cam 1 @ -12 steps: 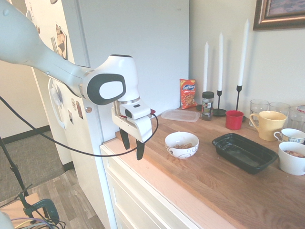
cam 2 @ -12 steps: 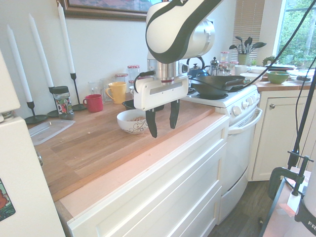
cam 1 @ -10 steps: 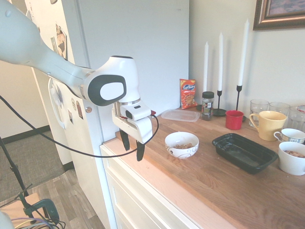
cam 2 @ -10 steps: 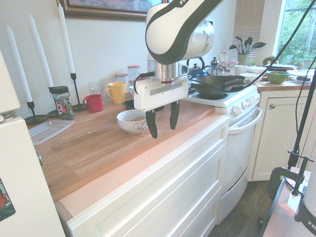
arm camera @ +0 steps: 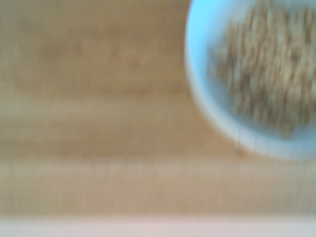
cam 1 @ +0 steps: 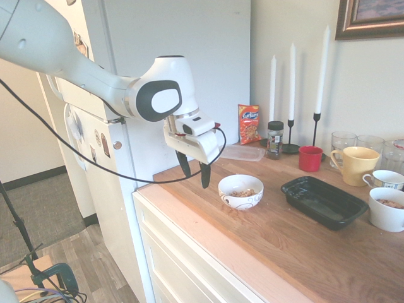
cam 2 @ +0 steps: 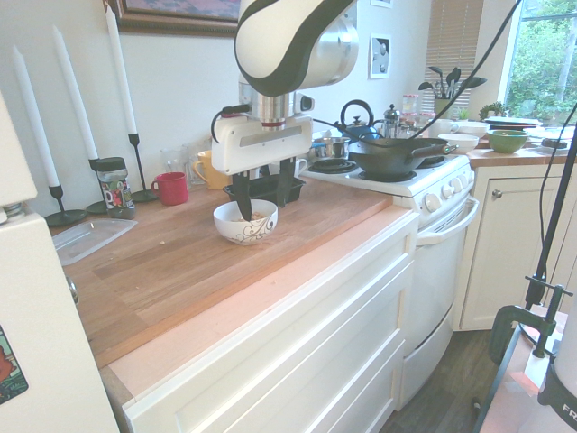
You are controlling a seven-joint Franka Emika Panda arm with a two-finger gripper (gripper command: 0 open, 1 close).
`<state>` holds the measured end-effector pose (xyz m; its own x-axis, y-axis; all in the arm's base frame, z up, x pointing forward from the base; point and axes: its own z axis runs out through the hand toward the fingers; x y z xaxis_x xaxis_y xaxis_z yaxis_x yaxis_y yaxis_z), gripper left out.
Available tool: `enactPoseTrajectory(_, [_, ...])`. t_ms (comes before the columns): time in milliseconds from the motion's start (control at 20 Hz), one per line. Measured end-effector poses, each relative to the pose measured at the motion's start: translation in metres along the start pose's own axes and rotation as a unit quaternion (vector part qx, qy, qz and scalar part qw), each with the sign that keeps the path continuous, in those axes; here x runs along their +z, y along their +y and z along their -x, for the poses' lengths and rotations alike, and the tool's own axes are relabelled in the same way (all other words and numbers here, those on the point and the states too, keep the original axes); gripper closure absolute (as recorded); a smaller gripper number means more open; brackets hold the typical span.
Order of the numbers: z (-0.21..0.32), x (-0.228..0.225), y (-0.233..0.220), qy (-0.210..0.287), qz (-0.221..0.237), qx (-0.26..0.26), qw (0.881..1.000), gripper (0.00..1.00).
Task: Pour the cereal into the box
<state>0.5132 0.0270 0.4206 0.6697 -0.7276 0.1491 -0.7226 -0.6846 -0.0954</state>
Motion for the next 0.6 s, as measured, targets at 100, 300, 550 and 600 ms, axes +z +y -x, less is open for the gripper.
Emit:
enactPoseTrajectory(100, [-0.014, 0.005, -0.022, 0.008, 0.003, -0.004, 1.000, 0.00])
enactPoseTrajectory(300, [-0.032, 0.019, -0.066, 0.036, 0.021, -0.014, 0.999, 0.00])
enactPoseTrajectory(550, [-0.039, 0.041, -0.104, 0.086, 0.065, -0.035, 0.994, 0.00])
enactPoseTrajectory(600, [-0.036, 0.047, -0.110, 0.096, 0.073, -0.040, 0.992, 0.00])
